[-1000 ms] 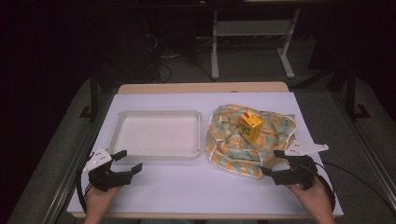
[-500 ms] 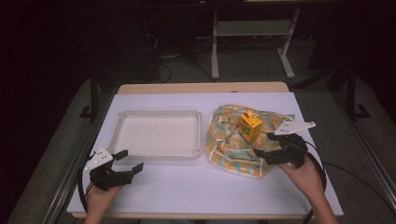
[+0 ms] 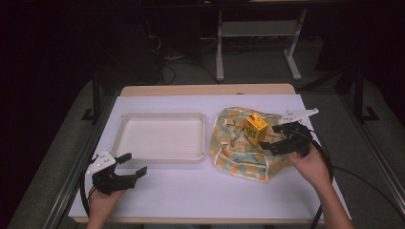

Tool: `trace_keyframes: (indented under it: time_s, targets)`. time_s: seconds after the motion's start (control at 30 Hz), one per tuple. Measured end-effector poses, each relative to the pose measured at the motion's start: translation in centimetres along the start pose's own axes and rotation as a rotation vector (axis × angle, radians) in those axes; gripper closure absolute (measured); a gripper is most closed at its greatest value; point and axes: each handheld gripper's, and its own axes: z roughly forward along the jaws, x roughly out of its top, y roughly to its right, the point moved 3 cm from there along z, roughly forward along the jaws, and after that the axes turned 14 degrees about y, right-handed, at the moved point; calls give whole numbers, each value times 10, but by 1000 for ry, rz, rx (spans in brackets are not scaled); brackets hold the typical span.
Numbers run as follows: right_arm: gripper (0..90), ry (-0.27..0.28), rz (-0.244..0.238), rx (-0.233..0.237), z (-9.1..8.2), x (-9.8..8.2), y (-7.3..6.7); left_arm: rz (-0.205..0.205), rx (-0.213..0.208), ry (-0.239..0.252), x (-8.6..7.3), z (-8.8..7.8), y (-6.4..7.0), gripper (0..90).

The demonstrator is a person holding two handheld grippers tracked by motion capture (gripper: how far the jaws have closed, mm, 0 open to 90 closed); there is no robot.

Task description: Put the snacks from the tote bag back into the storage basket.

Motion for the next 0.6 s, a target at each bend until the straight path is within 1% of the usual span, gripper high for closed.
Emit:
trace_keyframes:
  time_s: [0.13,0.2,0.23,0.27,0.43,0.5,0.6]
  targets:
    - [198,-12,7,0,4,6,7,3,-3,-3,0,1,0,164]
    - [199,-13,0,0,6,9,11,0,-2,-1,0,1,0,164]
    - [198,-14,6,0,7,11,12,1,-2,-1,0,1,0,163]
    - [199,-26,9,-4,8,12,13,3,-2,-1,0,1,0,163]
    - [203,-42,6,-10,14,20,20,3,-2,-1,0,1,0,163]
    - [203,-58,9,-15,17,22,22,2,-2,0,0,2,0,163]
    - [204,-62,-2,-21,23,27,23,3,-2,-2,0,2,0,163]
